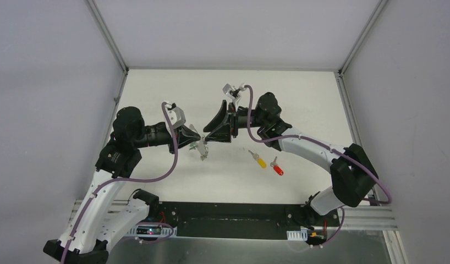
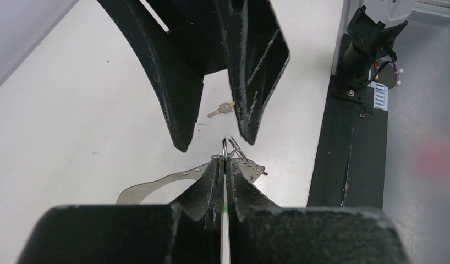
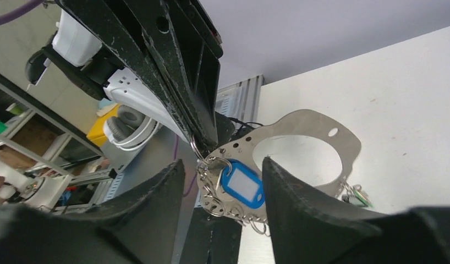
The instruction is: Put the keys on the keyring
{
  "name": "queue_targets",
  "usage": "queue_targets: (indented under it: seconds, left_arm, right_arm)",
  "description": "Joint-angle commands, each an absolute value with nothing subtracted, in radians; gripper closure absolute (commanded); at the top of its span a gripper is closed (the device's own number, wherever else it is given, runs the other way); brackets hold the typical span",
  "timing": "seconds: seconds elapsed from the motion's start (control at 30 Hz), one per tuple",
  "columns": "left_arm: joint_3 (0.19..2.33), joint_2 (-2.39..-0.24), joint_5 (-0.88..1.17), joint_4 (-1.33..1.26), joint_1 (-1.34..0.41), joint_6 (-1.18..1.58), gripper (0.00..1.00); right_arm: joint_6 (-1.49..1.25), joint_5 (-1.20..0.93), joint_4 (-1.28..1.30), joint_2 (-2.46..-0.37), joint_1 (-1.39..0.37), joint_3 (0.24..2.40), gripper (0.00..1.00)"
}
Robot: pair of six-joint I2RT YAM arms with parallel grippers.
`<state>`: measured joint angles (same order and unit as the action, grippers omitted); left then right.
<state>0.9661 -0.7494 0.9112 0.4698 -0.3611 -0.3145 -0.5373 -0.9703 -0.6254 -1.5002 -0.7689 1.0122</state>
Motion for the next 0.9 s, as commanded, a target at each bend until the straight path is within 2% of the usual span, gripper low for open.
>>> queue_targets:
  seconds: [0.0,0.07,0.17,0.3,0.47,0.57,0.87]
  left_arm:
    - [0.996,-0.73,0.897,0.397,-0.37,-0.29,1.0]
    - [0.997,-0.73,0.89,0.398,-0.37,-0.29,1.0]
    - [0.998,-0.728,0.875,0.398,-0.37,-0.29,1.0]
    - [0.995,-0.727,0.847,0.4,-0.37,-0.288,1.0]
    - [0.995,-0.724,0.815,0.402,-0.37,-0.283,1.0]
    - [0.997,-0.718,0.786,0.406,-0.37,-0.275,1.0]
    - [0.998,-0.706,0.726,0.417,-0.37,-0.268,1.0]
  right_arm:
    - [-0.706,-1.056,-0.8,-1.563,-0.764,1.078,0.48]
    - [-0.762,-1.08,-0.832,-1.593,-0.762,1.097,0.57]
    - [-0.82,-1.106,-0.87,-1.619,-0.756,1.108,0.63]
    - [-0.829,-1.095,-0.895,-1.606,-0.742,1.092,0.63]
    - [-0.813,-1.081,-0.896,-1.576,-0.727,1.07,0.54]
    - [-0.805,-1.079,-0.894,-1.567,-0.724,1.065,0.52]
    - [-0.807,-1.071,-0.882,-1.585,-0.725,1.069,0.59]
